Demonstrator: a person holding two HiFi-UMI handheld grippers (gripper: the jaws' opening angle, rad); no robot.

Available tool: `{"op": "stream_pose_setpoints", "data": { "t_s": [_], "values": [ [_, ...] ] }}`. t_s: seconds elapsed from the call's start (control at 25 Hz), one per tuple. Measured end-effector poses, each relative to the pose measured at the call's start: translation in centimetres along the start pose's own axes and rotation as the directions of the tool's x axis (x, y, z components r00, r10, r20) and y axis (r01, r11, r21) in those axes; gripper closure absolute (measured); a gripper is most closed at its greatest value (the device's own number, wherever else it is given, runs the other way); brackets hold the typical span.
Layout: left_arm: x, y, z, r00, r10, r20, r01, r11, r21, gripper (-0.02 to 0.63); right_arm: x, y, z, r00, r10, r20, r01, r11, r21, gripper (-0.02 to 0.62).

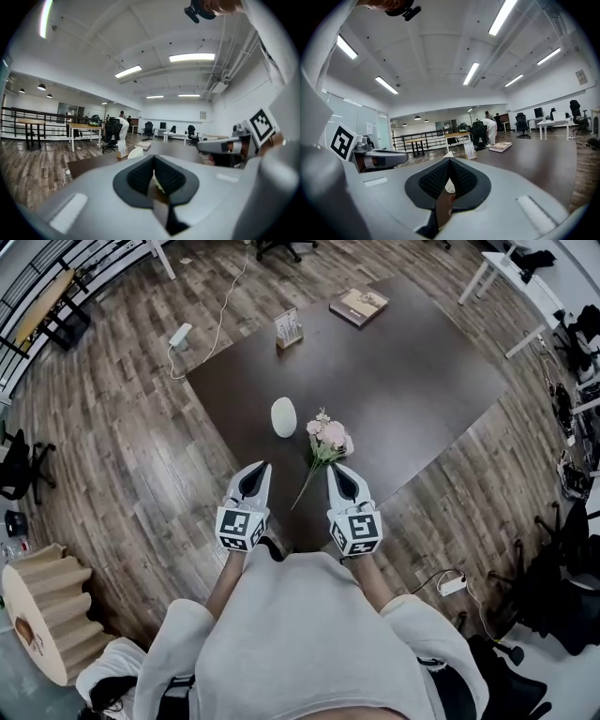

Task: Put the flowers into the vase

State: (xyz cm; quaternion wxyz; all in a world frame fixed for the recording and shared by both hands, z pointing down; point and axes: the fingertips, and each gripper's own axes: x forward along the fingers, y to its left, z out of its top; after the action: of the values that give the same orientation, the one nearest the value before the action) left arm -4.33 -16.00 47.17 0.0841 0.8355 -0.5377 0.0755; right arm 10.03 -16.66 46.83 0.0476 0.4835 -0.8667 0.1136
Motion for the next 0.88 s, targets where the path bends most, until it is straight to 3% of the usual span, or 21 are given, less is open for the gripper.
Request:
{"op": "stream_pose_setpoints", "data": {
  "t_s": [0.24,0.6,0.88],
  "values": [
    [1.7,1.7,-0.9,0.999,0.002,-0.034,-0.003,1.000,-0.014,0.595,2.5,-0.9,-0.5,1.000,0.000,-0.028,0.000,1.000,0.016,0.598],
    [4.4,3.9,-3.2,0.989,-0.110,-0.099,0.104,0.993,-0.058,0.595,4.9,-0.6,-3.3,0.990,-0.082,-0.116,0.090,0.994,0.063,0.597],
    [5.1,4.5,-7.2,0.971,-0.160,-0.178,0.146,0.985,-0.092,0.595,5.3,-0.9,-7.6,0.970,-0.115,-0.215,0.138,0.986,0.092,0.597]
  ]
}}
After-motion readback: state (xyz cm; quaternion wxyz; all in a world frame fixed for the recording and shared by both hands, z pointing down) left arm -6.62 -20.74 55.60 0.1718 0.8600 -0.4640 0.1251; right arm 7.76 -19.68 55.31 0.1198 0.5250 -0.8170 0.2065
